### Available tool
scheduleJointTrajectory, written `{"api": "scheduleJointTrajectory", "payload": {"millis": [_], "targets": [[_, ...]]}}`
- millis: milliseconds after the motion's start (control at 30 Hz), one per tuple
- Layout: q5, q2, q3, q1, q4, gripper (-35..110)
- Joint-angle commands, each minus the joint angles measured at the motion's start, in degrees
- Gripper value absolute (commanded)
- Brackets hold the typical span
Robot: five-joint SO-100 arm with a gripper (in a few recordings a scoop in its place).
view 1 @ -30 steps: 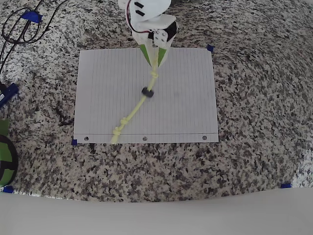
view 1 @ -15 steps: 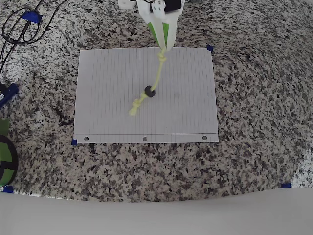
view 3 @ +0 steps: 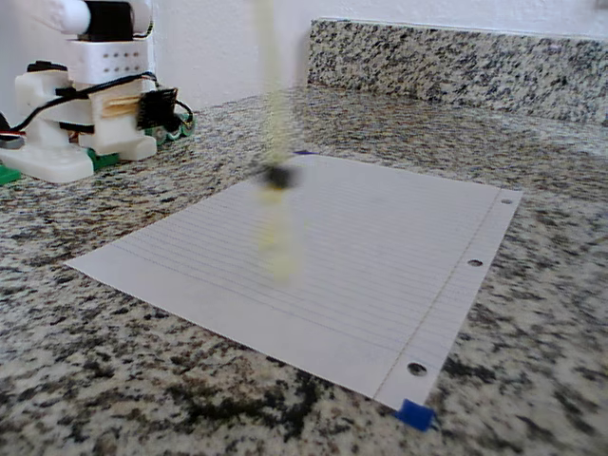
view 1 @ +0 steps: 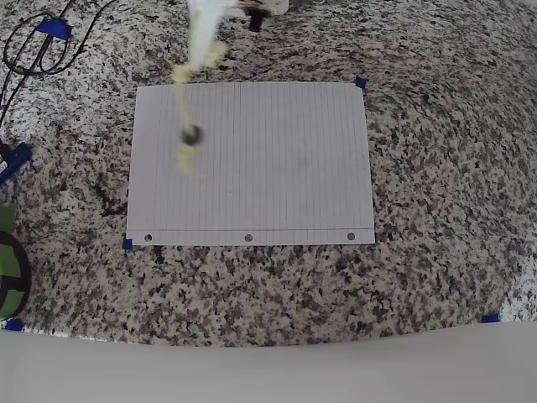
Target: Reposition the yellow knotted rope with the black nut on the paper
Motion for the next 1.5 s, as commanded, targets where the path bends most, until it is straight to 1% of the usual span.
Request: {"api": "scheduleJointTrajectory", "payload": {"millis": [0,133,267,433,567,667,767,833,1067,1233,1467], "targets": [[-0.4,2.1,0.2,12.0,0.4,0],[0.4,2.3,0.5,21.6,-0.4,0],[1.3,3.0,3.2,22.1,-0.4,0],[2.5,4.9,9.0,16.3,0.9,0],[4.6,7.3,9.8,8.2,4.0,0],[7.0,10.3,9.9,0.0,7.6,0],[7.3,12.1,10.5,-7.5,8.6,0],[7.5,12.1,11.3,-10.6,8.7,0],[11.4,14.9,19.8,-12.3,7.6,0],[11.6,18.5,26.4,-14.3,5.9,0],[10.3,19.3,28.9,-17.6,3.1,0]]}}
